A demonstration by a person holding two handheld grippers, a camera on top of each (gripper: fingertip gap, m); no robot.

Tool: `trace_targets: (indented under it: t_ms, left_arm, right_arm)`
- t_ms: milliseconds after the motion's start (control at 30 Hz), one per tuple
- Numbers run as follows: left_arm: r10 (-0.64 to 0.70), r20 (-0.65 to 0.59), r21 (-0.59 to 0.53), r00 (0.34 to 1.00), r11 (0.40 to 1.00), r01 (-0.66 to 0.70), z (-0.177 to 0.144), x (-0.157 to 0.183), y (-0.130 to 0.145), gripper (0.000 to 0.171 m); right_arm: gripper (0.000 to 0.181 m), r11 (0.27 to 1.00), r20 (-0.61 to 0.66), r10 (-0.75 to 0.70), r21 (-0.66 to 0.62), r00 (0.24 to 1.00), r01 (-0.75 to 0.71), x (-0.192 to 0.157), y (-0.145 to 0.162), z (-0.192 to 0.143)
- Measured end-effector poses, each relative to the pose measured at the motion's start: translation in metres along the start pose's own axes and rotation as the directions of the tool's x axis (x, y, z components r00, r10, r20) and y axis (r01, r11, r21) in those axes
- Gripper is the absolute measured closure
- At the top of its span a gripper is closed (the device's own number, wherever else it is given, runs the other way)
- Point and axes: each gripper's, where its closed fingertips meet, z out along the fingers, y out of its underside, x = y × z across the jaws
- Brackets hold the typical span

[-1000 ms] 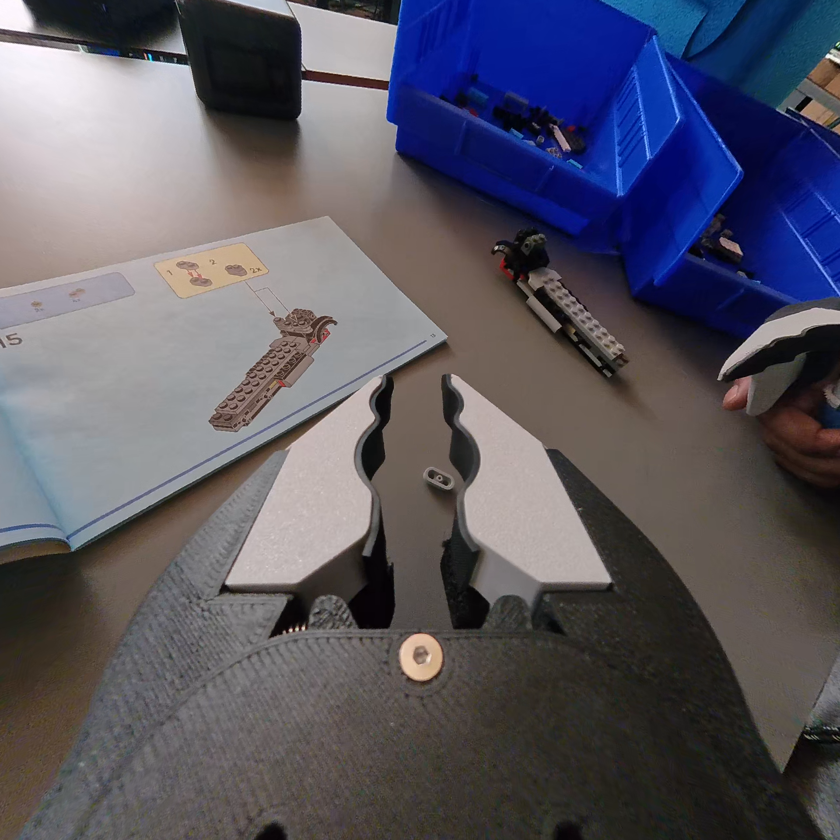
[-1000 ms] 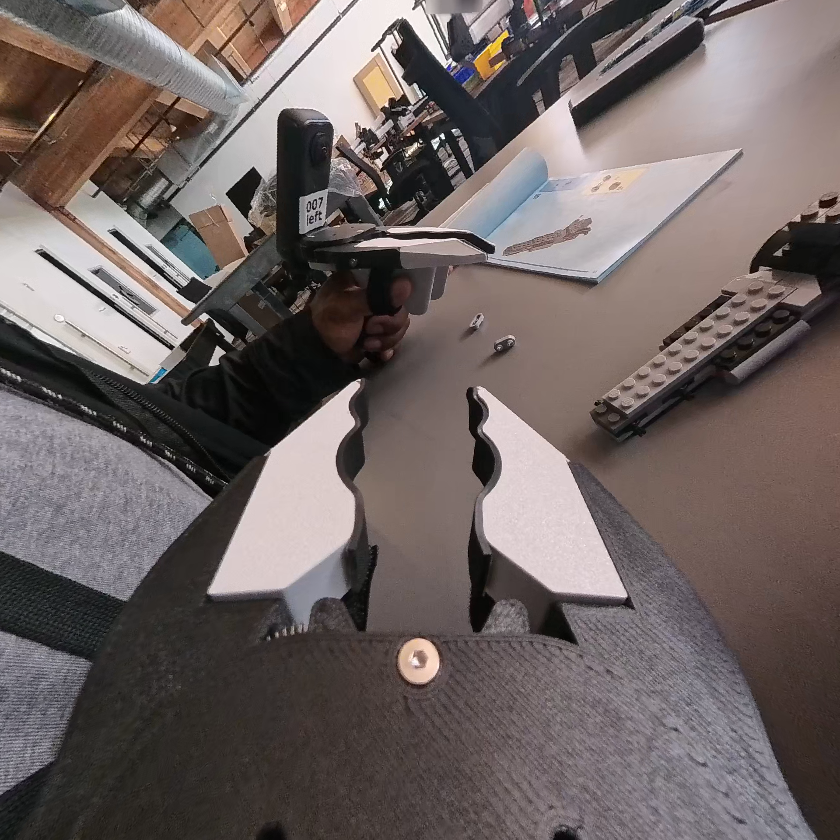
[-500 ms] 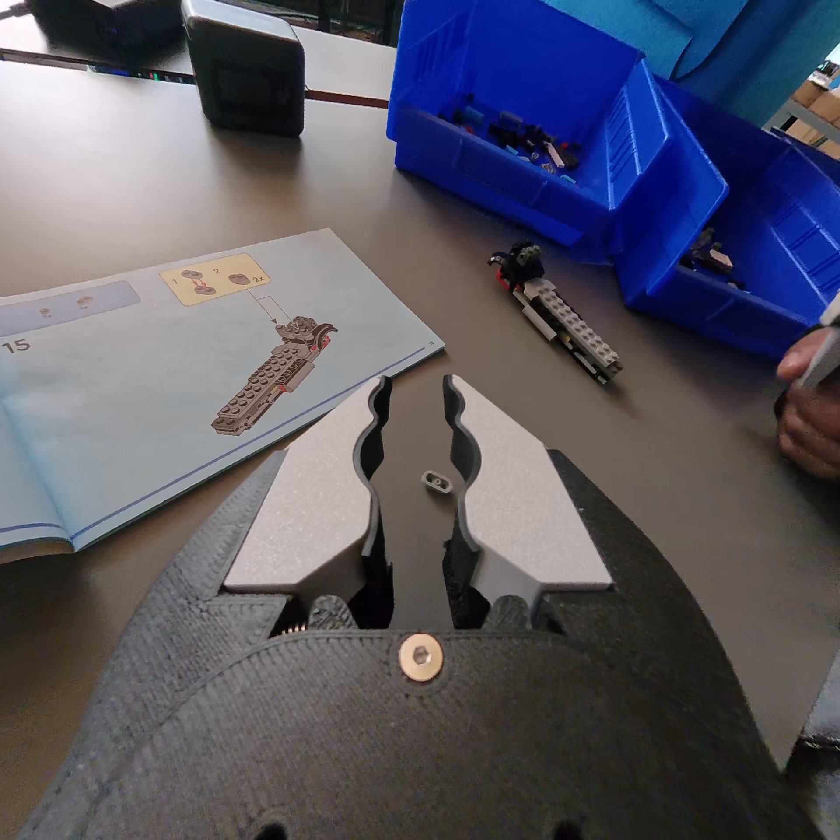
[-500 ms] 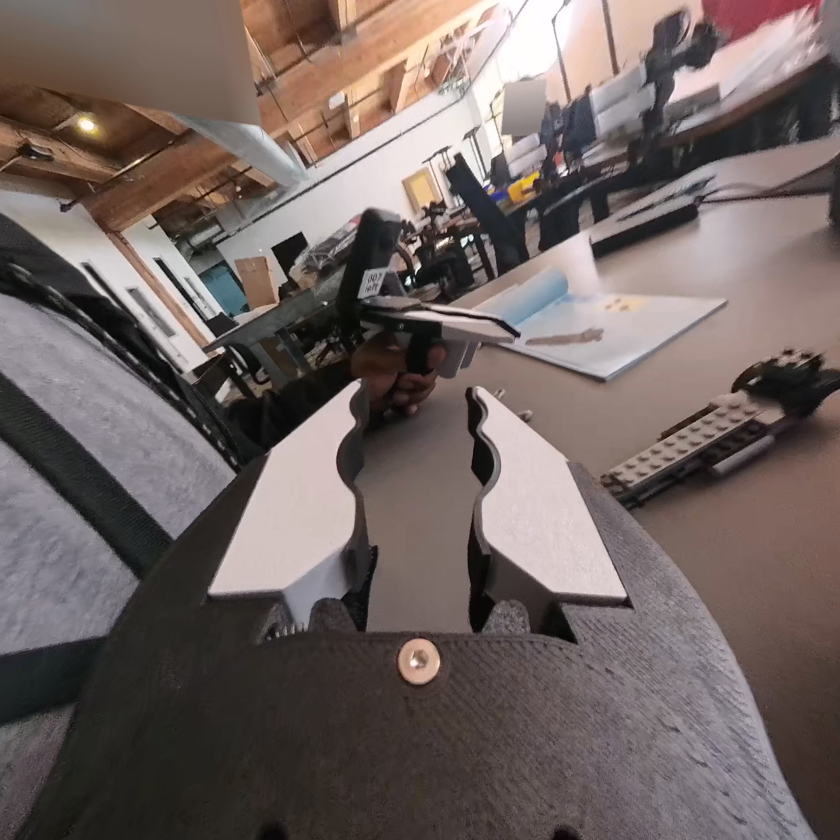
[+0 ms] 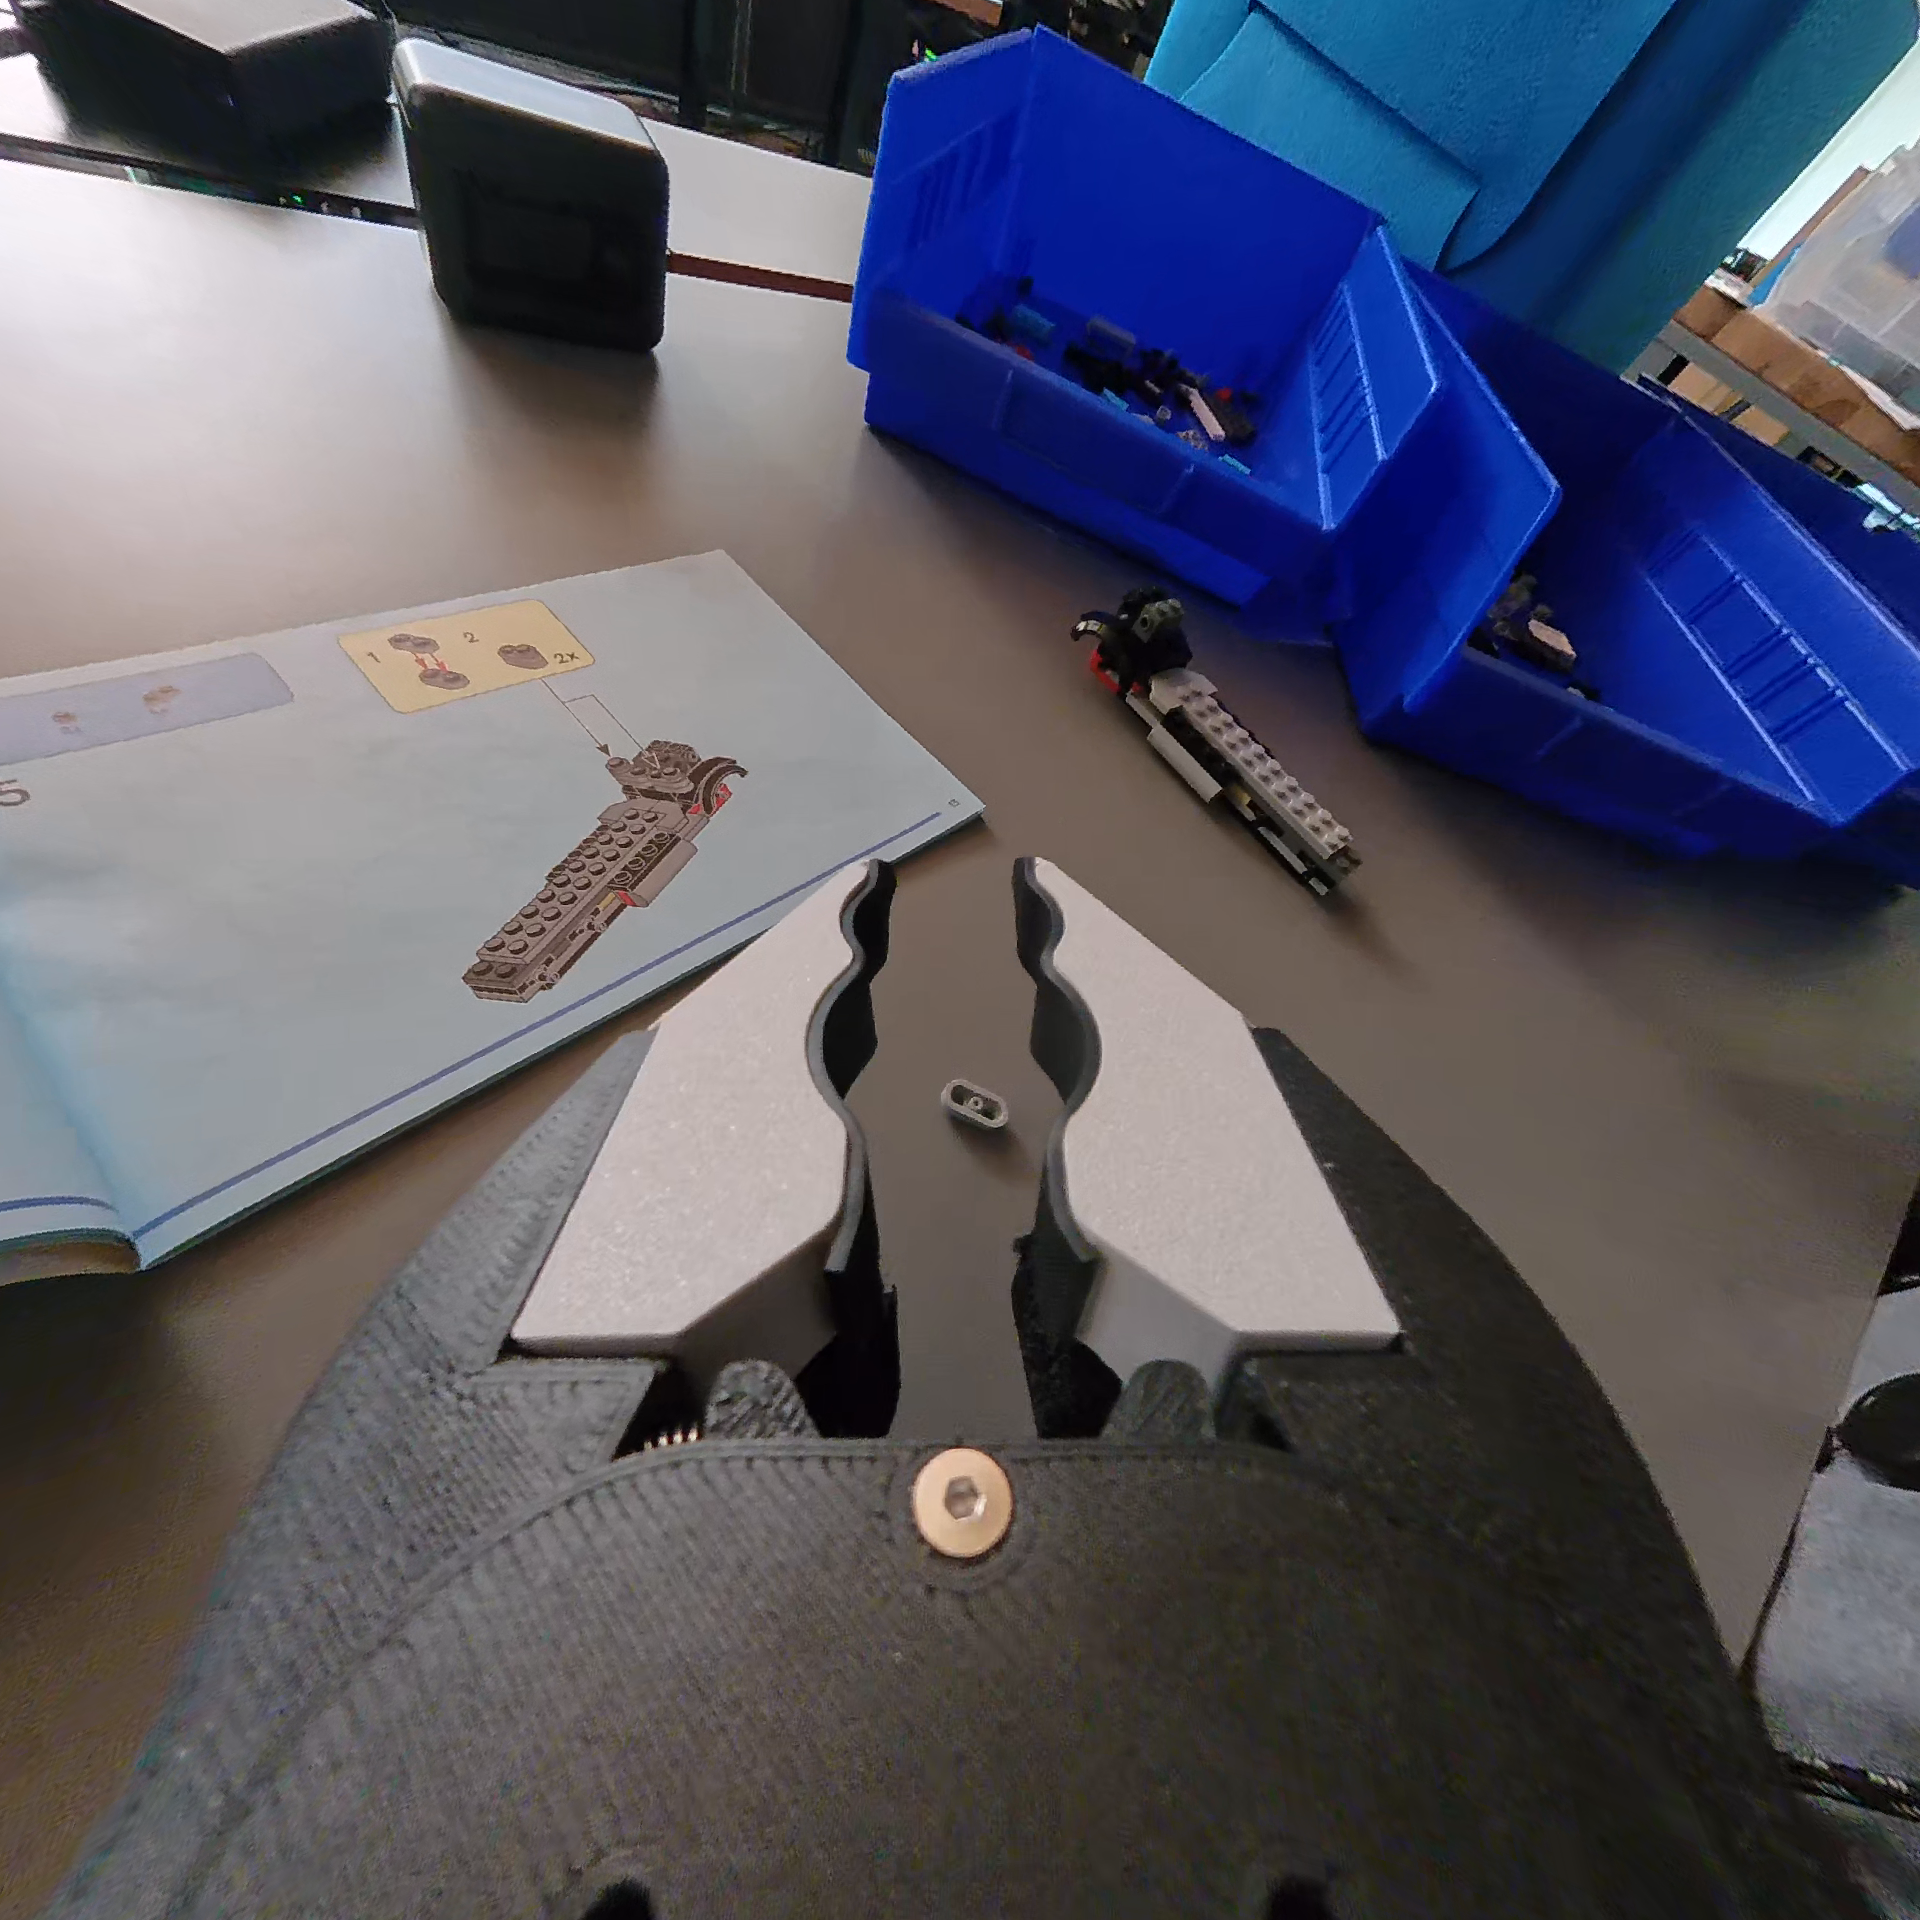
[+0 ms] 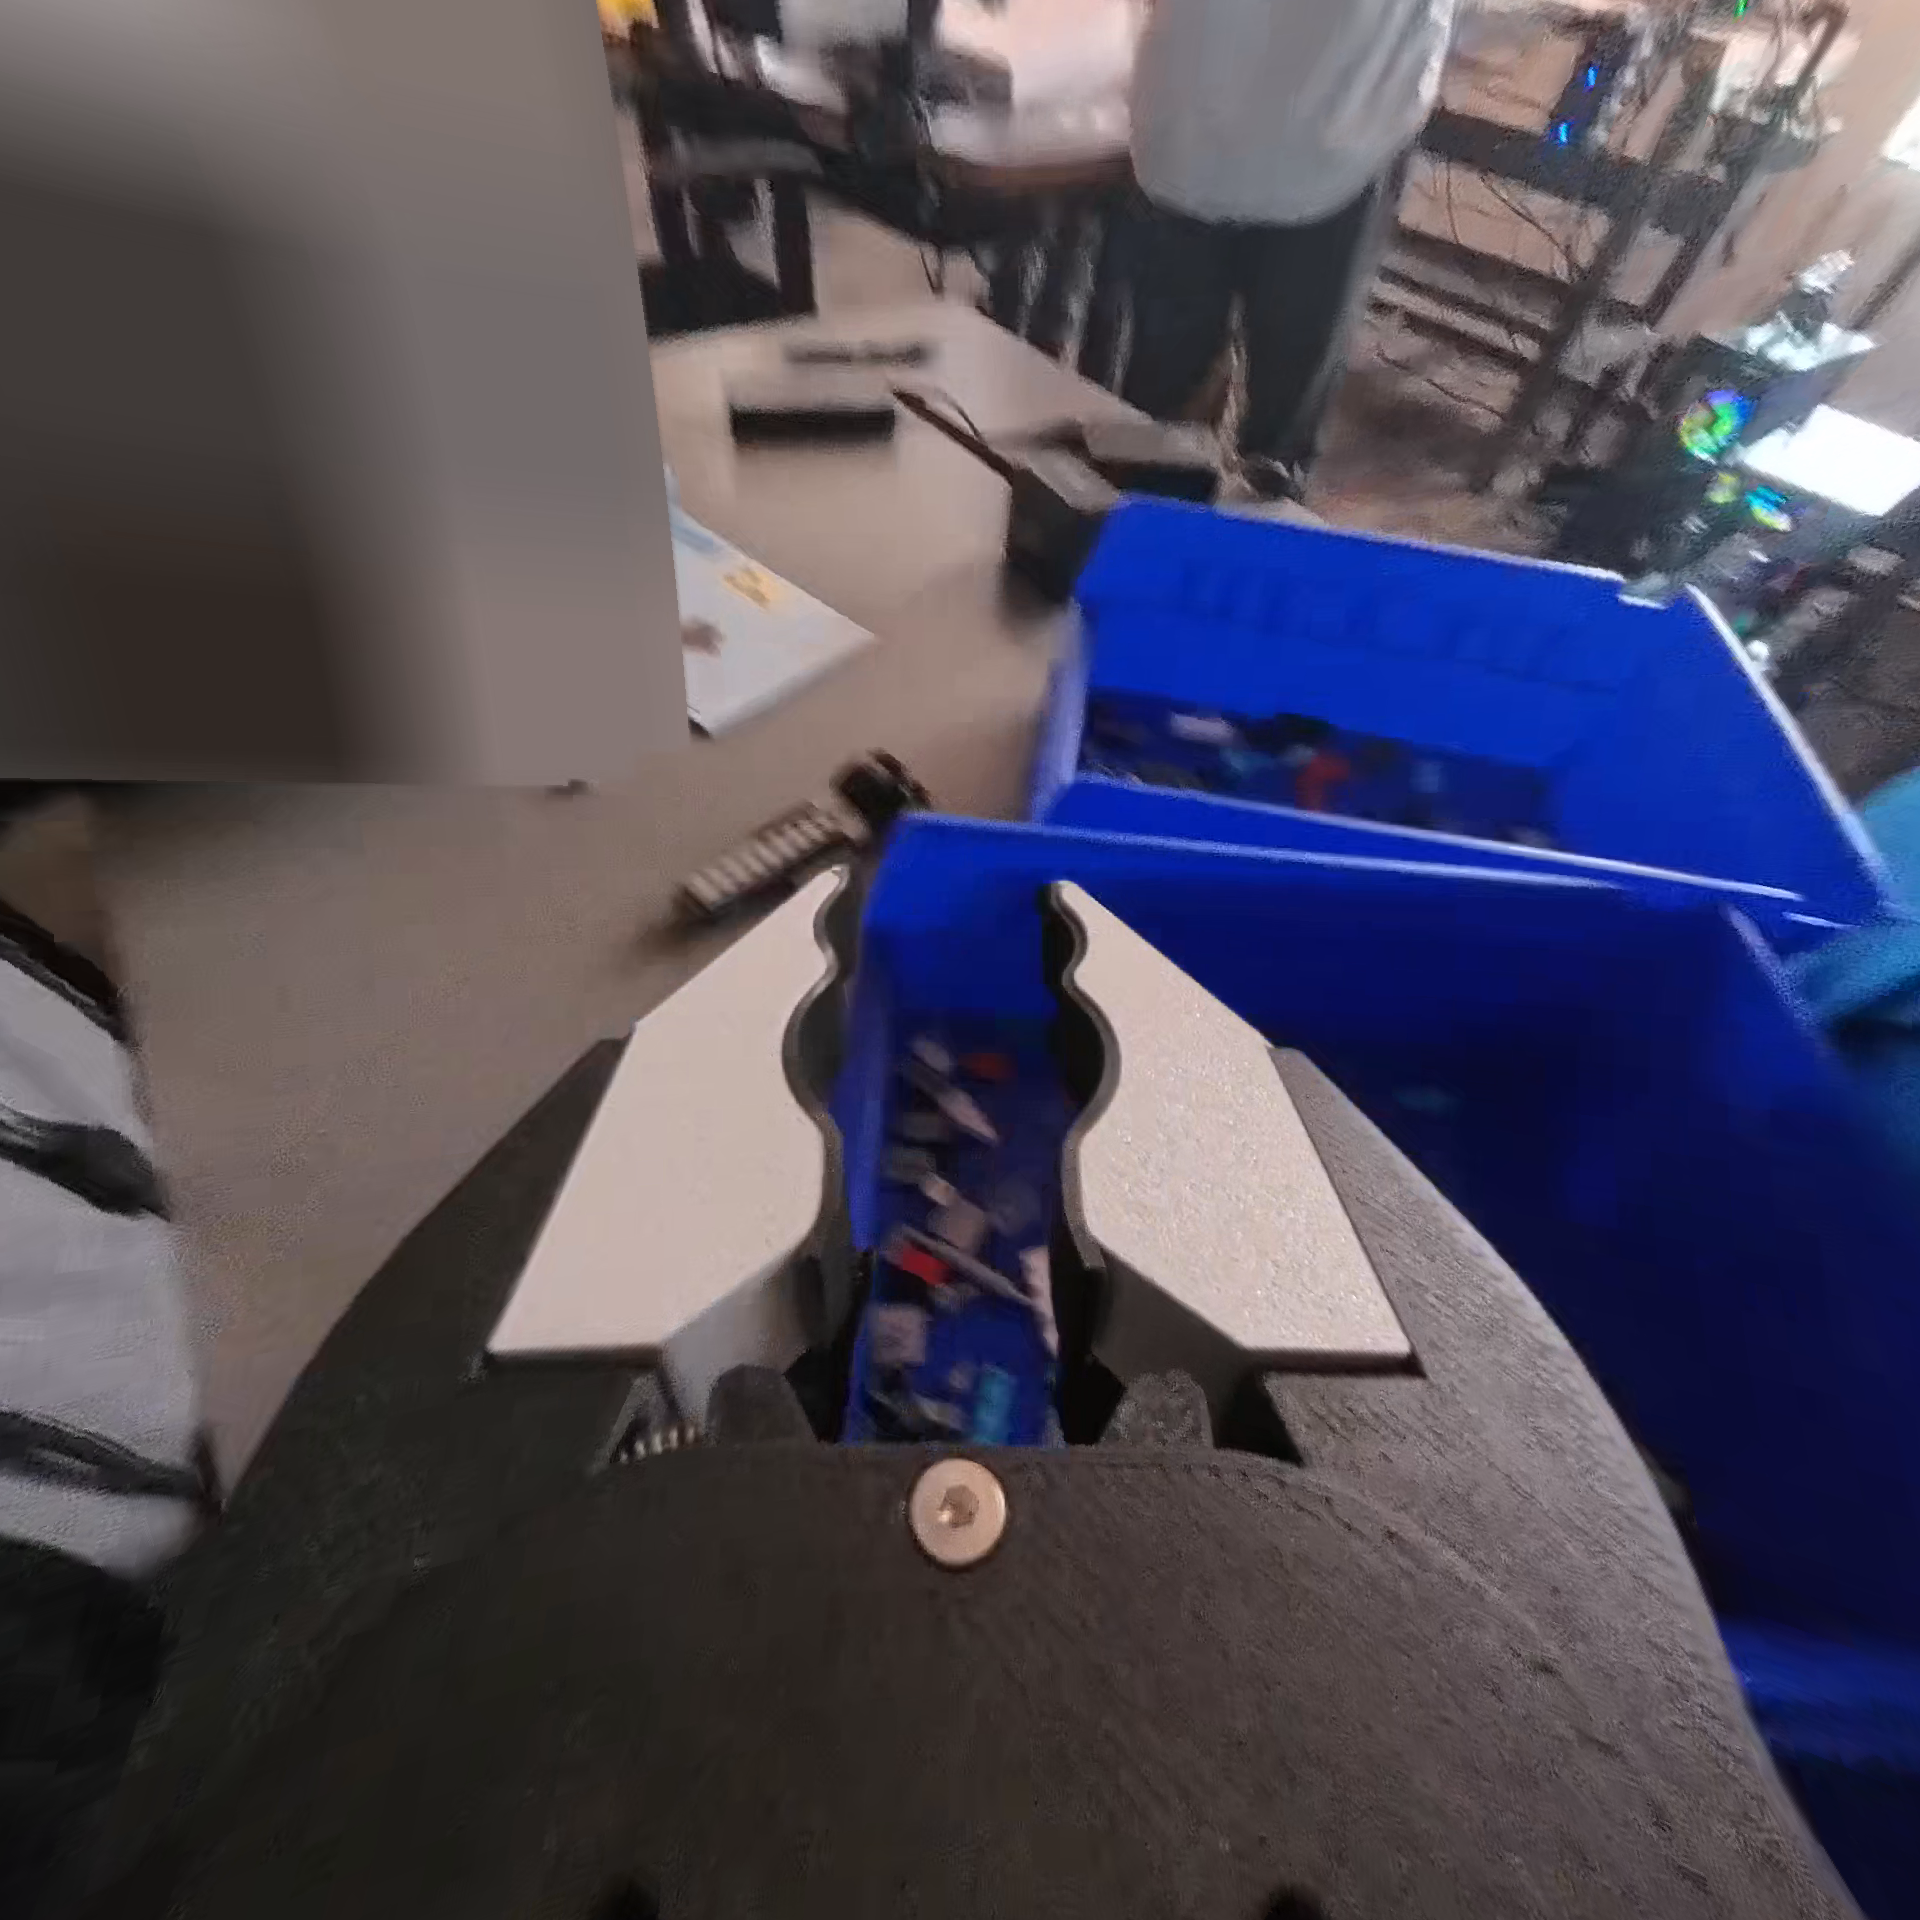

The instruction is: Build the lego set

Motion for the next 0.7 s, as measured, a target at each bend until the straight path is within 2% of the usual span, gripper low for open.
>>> trace_targets:
  t_ms: [100,200,300,433,567,700]
  left_arm:
    - [-0.007,-0.008,0.005,1.000,1.000,0.007,-0.001,0.000,-0.001,0.146]
    - [-0.009,-0.015,0.013,1.000,1.000,0.009,-0.002,0.001,-0.002,0.146]
    - [-0.010,-0.019,0.024,1.000,1.000,0.010,-0.003,0.001,-0.003,0.147]
    - [-0.009,-0.020,0.036,1.000,0.999,0.010,-0.005,0.001,-0.004,0.146]
    - [-0.014,-0.016,0.058,1.000,0.998,0.015,-0.009,0.001,-0.006,0.147]
    - [-0.032,-0.027,0.064,0.999,0.997,0.034,-0.010,0.000,-0.006,0.147]
  right_arm:
    - [0.149,0.985,0.035,-0.054,-0.164,0.998,0.059,0.023,0.022,0.010]
    - [0.154,0.943,0.163,-0.062,-0.314,0.985,0.111,0.028,0.046,0.033]
    - [0.159,0.881,0.304,-0.080,-0.424,0.949,0.210,0.027,0.070,0.057]
    - [0.161,0.775,0.401,-0.063,-0.557,0.914,0.298,0.036,0.106,0.083]
    - [0.165,0.691,0.461,-0.053,-0.624,0.886,0.366,0.034,0.131,0.092]
    - [0.166,0.683,0.468,-0.078,-0.618,0.880,0.389,0.034,0.135,0.099]
